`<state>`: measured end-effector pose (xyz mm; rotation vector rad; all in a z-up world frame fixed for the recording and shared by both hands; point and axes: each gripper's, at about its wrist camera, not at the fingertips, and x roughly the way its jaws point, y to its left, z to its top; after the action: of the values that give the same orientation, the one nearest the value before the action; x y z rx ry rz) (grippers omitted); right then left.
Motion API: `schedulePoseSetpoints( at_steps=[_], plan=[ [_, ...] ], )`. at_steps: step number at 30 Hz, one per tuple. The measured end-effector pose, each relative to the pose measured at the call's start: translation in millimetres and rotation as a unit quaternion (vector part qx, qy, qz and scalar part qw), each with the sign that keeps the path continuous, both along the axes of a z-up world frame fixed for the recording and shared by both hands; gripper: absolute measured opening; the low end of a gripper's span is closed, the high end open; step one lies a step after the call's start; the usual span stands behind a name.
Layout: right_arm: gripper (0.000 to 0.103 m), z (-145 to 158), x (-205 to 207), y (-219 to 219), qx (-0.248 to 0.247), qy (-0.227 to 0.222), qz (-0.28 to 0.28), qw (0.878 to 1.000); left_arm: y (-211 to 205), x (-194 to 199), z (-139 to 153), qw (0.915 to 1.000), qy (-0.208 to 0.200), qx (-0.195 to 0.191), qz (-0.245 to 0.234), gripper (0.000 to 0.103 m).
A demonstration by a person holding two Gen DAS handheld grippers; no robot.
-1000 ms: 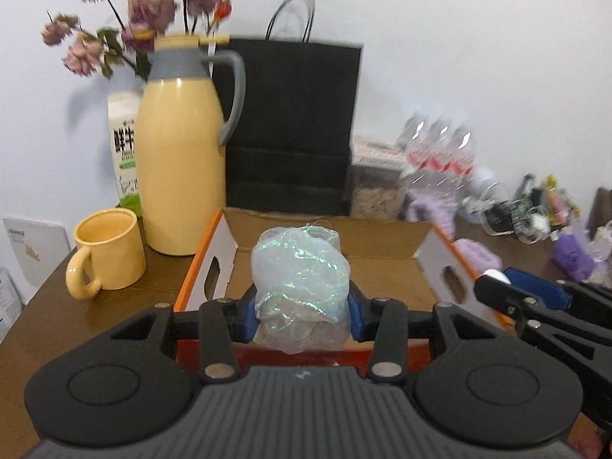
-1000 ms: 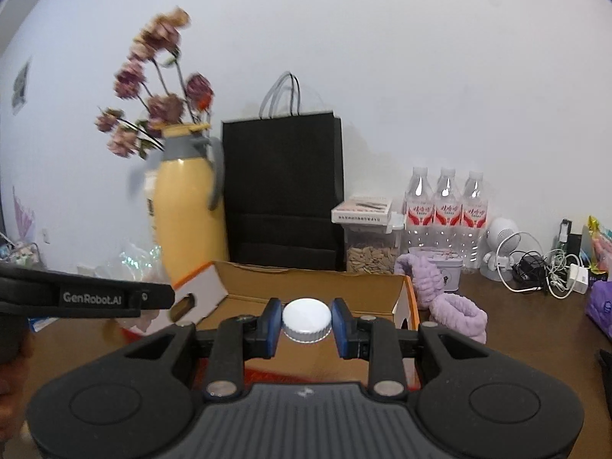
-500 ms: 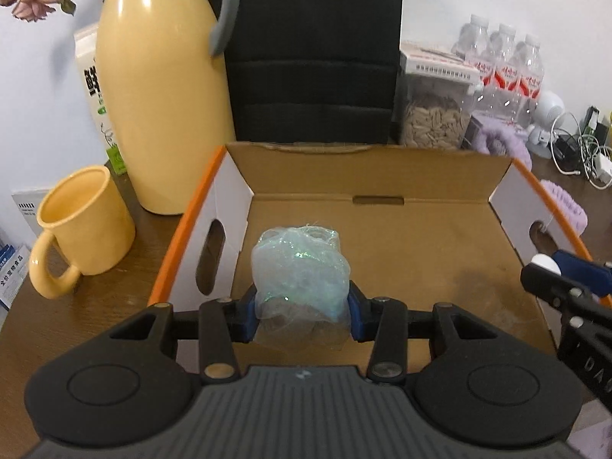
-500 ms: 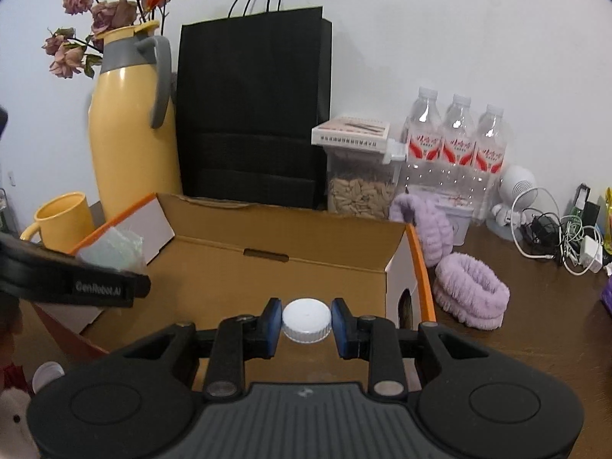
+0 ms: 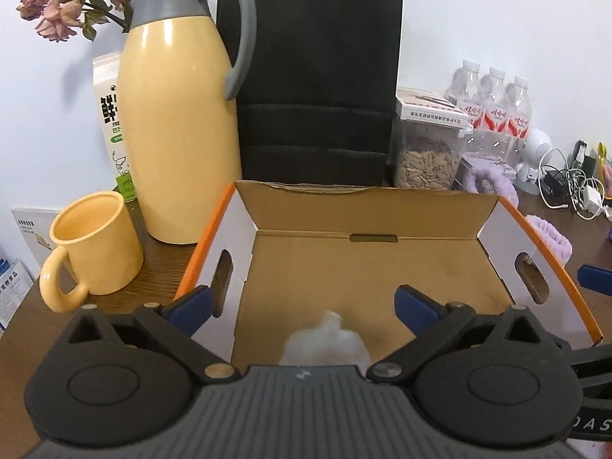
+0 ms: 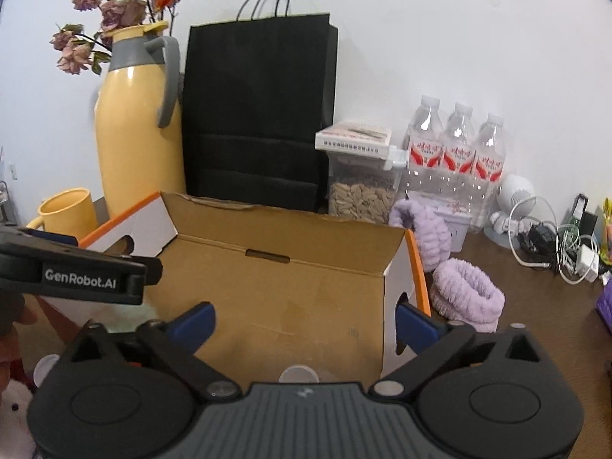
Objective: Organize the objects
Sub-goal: 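Carry the bag and cap into the cardboard box and open both grippers, then move both tools back toward the pile of objects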
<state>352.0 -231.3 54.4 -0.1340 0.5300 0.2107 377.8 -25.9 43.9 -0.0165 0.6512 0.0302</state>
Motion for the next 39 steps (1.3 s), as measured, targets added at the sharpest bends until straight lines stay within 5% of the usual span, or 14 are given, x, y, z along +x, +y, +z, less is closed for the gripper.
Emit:
schedulePoseSetpoints(
  at_steps=[20, 39],
  plan=[
    [0.103, 33, -73, 0, 0.014, -0.078, 0.009, 0.997, 14, -70, 30, 0.998, -0.062, -0.01, -0.001, 0.103],
    [0.103, 2, -192, -25, 0.018, -0.105, 0.02, 0.994, 39, -188, 16, 0.9908, -0.134, -0.008, -0.013, 0.103]
  ],
)
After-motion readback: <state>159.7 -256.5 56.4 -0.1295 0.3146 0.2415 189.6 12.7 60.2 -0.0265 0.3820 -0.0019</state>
